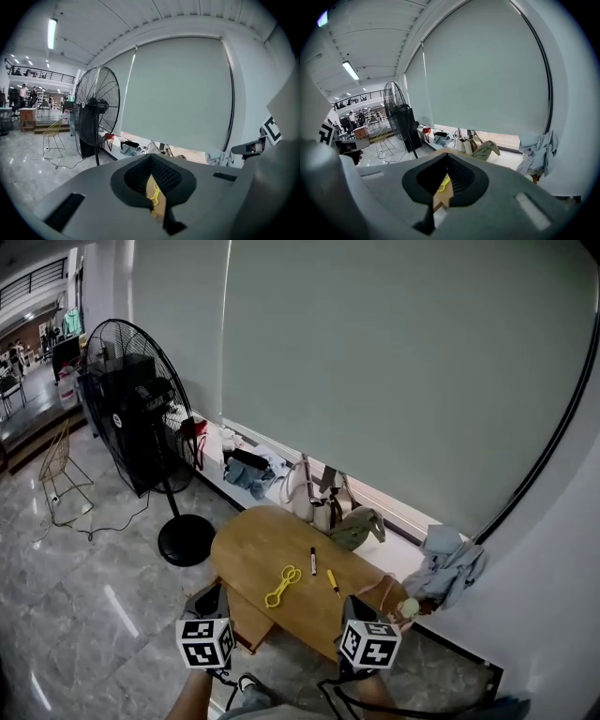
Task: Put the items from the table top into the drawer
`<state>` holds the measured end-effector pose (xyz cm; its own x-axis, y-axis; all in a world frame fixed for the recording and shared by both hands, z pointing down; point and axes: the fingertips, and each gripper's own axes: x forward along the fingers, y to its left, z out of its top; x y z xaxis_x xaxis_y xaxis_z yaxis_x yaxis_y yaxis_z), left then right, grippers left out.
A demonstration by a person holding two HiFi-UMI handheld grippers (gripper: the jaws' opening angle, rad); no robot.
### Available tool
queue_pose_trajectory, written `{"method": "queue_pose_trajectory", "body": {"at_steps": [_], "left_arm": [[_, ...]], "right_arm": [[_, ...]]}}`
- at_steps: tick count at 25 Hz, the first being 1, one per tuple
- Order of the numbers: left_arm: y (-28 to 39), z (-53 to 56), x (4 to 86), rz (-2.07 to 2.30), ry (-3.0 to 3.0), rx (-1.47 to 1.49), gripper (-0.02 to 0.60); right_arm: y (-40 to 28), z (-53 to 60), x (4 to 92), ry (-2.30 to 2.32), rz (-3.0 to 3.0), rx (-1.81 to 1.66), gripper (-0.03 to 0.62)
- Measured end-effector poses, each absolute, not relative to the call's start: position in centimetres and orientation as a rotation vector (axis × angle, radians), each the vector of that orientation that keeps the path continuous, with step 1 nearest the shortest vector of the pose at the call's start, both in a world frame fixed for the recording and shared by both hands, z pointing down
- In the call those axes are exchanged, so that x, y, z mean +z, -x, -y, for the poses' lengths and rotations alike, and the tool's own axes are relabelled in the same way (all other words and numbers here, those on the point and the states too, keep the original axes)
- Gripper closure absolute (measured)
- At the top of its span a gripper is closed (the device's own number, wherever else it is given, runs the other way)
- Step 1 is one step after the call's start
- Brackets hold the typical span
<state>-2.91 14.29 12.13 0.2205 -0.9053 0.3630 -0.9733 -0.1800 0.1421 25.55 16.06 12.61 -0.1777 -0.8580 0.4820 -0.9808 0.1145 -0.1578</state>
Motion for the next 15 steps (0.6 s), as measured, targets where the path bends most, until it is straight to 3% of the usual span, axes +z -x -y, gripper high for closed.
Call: {"method": "queue_pose_trajectory", "body": {"at_steps": [7,15], "left_arm": [[8.4,-8.4,13.8,1.751,-2.095,0.252,0.586],[7.9,-4.9,17.0,1.672,-2.079,0.306,0.586]], "right_arm": [[-20.5,-10.0,12.8,-1.794,2.102,0.639,0.589],[-19.4,-6.1,15.1,-1.767,2.051,0.679,0.588]]}}
